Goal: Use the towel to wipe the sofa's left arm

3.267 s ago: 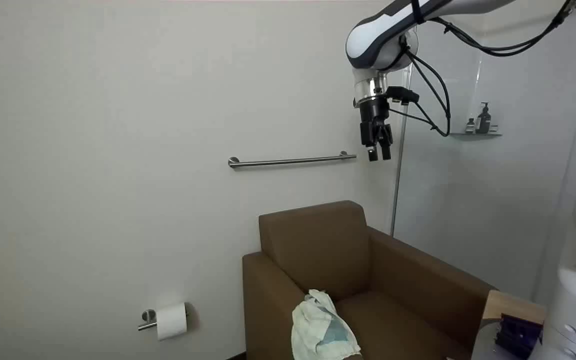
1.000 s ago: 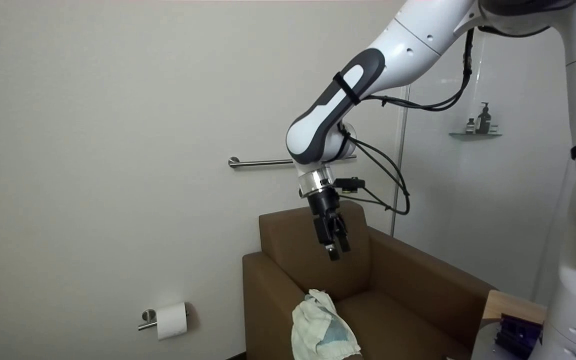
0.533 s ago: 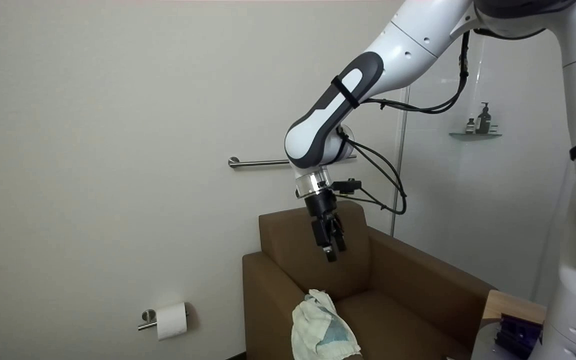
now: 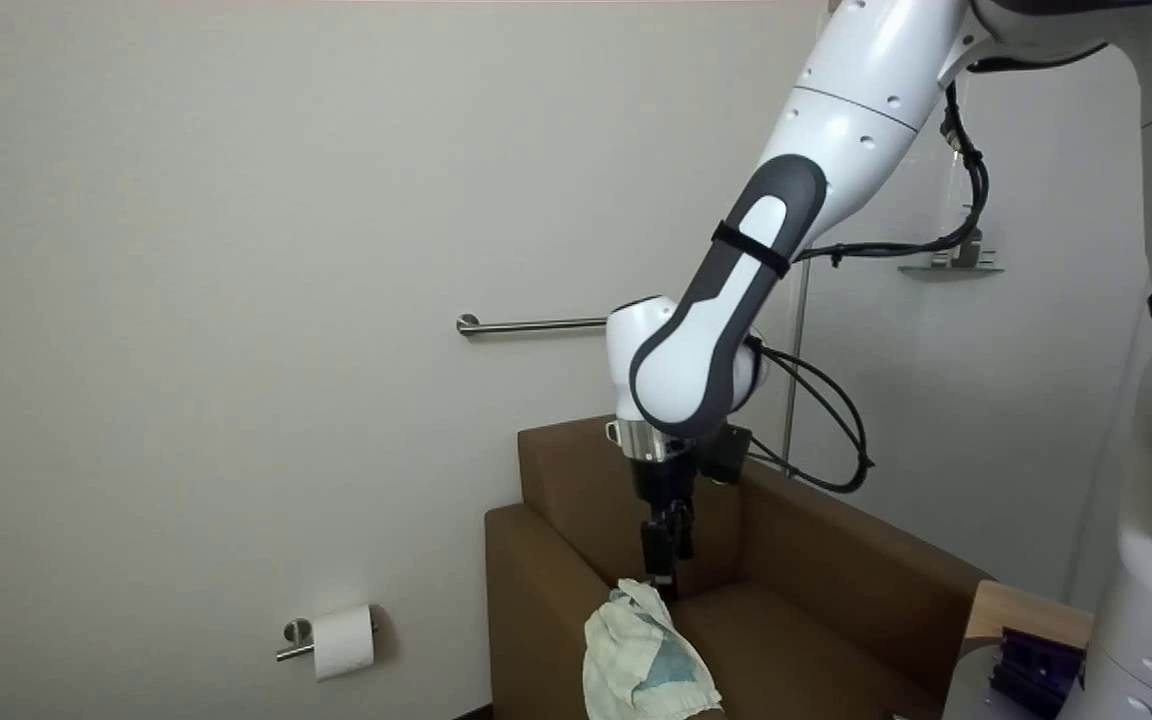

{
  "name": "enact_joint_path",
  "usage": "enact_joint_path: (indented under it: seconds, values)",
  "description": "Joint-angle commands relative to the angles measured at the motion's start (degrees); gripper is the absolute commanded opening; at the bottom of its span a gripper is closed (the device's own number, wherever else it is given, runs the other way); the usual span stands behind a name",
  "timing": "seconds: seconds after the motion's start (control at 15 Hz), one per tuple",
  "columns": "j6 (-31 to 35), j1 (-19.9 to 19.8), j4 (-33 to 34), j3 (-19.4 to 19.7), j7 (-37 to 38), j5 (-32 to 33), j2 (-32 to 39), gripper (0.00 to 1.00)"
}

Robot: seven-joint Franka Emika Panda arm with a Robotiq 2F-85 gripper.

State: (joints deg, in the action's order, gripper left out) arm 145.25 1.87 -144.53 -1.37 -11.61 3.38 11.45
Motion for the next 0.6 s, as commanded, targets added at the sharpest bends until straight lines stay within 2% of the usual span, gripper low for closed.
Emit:
enact_joint_path:
  seconds: [0.0,0.07,0.13,0.2,0.4,0.53]
  values:
    - [15.57,0.37,-7.16,-0.11,4.79,-0.27,4.63,1.00]
    - [17.97,1.25,-7.34,0.84,7.18,1.54,6.48,1.00]
    - [15.24,2.81,-6.41,2.06,9.97,3.76,6.73,1.00]
    - [14.18,0.33,-6.86,0.05,5.44,1.28,4.68,1.00]
    - [14.43,1.91,-6.04,0.96,8.05,2.46,7.28,1.00]
    - [15.40,1.02,-4.65,0.45,7.00,1.66,9.07,1.00]
